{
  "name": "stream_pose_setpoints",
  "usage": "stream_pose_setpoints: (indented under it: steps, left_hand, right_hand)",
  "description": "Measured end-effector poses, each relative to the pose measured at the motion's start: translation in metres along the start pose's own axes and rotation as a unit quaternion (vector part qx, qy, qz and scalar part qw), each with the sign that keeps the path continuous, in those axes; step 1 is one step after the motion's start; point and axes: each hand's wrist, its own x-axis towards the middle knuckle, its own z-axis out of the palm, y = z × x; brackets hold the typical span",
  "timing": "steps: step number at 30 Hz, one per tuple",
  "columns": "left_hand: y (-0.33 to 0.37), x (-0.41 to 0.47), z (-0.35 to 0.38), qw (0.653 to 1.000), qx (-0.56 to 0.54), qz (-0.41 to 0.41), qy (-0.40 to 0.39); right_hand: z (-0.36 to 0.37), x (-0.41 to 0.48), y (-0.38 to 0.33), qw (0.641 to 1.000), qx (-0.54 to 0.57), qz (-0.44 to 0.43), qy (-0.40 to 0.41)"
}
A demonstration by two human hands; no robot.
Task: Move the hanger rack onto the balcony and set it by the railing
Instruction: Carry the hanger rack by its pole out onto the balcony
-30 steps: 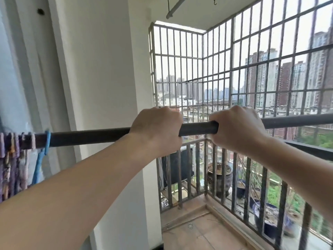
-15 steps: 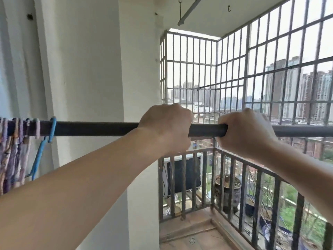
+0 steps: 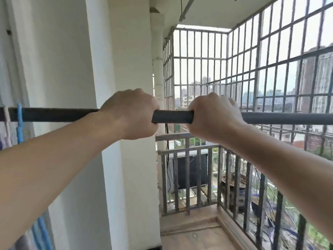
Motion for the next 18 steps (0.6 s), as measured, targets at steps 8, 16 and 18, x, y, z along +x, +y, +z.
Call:
stream_pose_setpoints:
  steps: [8, 16, 18]
  left_hand:
    - [0.005, -0.018, -0.007, 0.999, -0.035, 0.002, 0.013]
    - [0.017, -0.032, -0.025, 0.996, -0.083, 0.018, 0.01]
    - [0.026, -0.034, -0.03, 0.995, -0.092, 0.024, 0.011]
  right_hand:
    - [-0.019, -0.019, -0.01, 1.0, -0.018, 0.002, -0.009]
    - [-0.053, -0.043, -0.015, 0.998, -0.065, 0.015, -0.011]
    - [-0.063, -0.05, -0.012, 0.997, -0.074, 0.025, -0.01]
